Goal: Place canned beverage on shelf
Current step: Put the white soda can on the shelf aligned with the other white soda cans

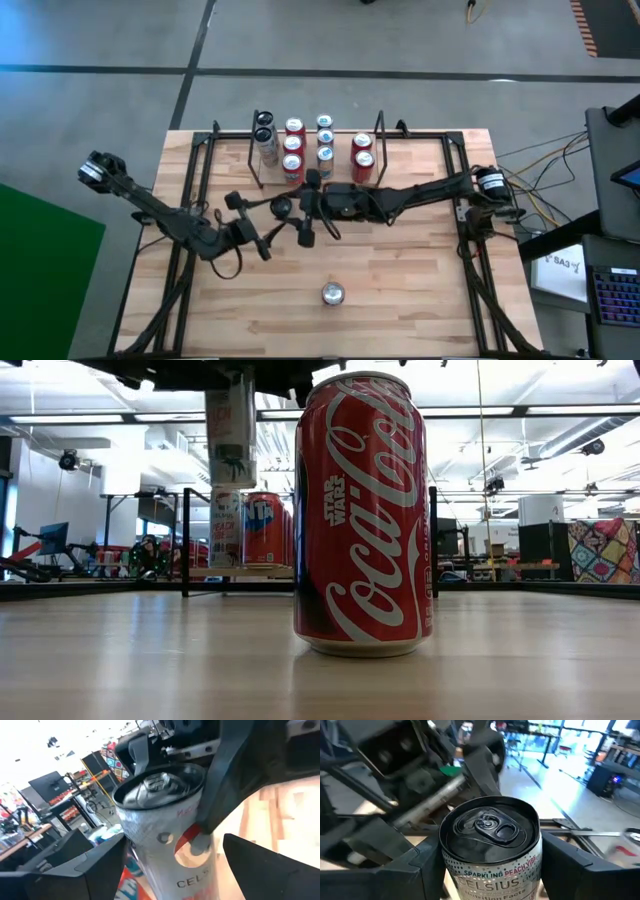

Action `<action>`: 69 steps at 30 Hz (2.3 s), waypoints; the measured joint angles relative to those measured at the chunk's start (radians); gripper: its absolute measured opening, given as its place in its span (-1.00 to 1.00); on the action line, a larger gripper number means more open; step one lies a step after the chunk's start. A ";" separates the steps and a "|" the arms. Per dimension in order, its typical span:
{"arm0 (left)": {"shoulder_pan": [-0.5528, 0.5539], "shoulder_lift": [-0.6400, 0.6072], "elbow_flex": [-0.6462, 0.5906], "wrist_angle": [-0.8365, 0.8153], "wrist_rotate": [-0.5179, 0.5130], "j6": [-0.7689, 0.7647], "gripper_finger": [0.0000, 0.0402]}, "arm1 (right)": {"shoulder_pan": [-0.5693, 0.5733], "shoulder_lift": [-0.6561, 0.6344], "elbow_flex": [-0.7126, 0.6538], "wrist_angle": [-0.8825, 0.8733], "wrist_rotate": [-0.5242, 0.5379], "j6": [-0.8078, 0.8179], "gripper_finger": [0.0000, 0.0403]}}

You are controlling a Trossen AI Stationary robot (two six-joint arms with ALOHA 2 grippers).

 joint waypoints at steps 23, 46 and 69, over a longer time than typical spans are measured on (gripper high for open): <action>0.107 -0.663 -0.005 -0.282 0.302 0.228 0.56 | -0.243 0.034 0.193 -0.008 -0.288 0.153 0.17; 0.132 -0.850 -0.237 -0.320 0.384 -0.082 0.56 | -0.197 0.221 0.528 -0.350 -0.443 0.021 0.17; 0.269 -0.656 -0.305 -0.032 0.480 -0.117 0.56 | -0.176 0.213 0.530 -0.386 -0.444 -0.074 0.17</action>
